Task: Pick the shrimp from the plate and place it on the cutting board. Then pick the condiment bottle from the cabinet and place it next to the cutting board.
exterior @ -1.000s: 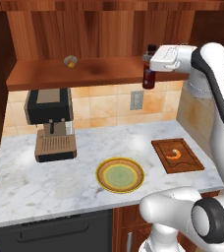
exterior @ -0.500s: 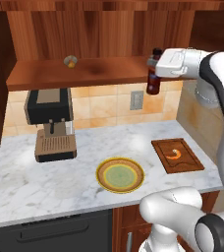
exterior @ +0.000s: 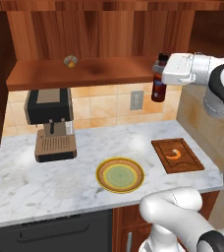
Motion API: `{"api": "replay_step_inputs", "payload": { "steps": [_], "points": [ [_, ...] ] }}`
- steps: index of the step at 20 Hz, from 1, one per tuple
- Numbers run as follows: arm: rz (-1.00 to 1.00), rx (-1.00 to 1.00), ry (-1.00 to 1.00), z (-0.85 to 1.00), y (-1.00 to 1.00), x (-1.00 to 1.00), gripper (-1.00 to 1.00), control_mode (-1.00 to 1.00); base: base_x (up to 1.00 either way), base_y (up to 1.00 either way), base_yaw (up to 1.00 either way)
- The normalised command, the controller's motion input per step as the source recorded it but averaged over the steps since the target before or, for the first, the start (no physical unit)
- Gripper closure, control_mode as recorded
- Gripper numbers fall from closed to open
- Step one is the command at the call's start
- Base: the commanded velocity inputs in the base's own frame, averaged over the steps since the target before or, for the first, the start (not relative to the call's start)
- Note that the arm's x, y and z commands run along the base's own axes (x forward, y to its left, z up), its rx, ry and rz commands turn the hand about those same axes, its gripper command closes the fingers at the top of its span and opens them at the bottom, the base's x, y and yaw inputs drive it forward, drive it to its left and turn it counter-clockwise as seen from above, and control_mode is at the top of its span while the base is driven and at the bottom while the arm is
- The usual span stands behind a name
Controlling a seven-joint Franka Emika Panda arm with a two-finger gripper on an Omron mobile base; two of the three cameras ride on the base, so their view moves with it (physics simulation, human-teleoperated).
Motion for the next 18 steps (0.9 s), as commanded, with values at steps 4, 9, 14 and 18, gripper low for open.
{"api": "replay_step_inputs", "payload": {
  "steps": [4,9,14,18],
  "points": [
    [0.0,0.0,0.0,-0.14,0.0,-0.41,1.0,-1.0,0.0,0.0,0.0],
    [0.0,0.0,0.0,-0.24,0.0,-0.37,1.0,-1.0,0.0,0.0,0.0],
    [0.0,0.0,0.0,-0.26,0.0,-0.28,1.0,-1.0,0.0,0.0,0.0],
    [0.01,0.0,0.0,-0.29,0.0,-0.23,1.0,-1.0,0.0,0.0,0.0]
  ]
}}
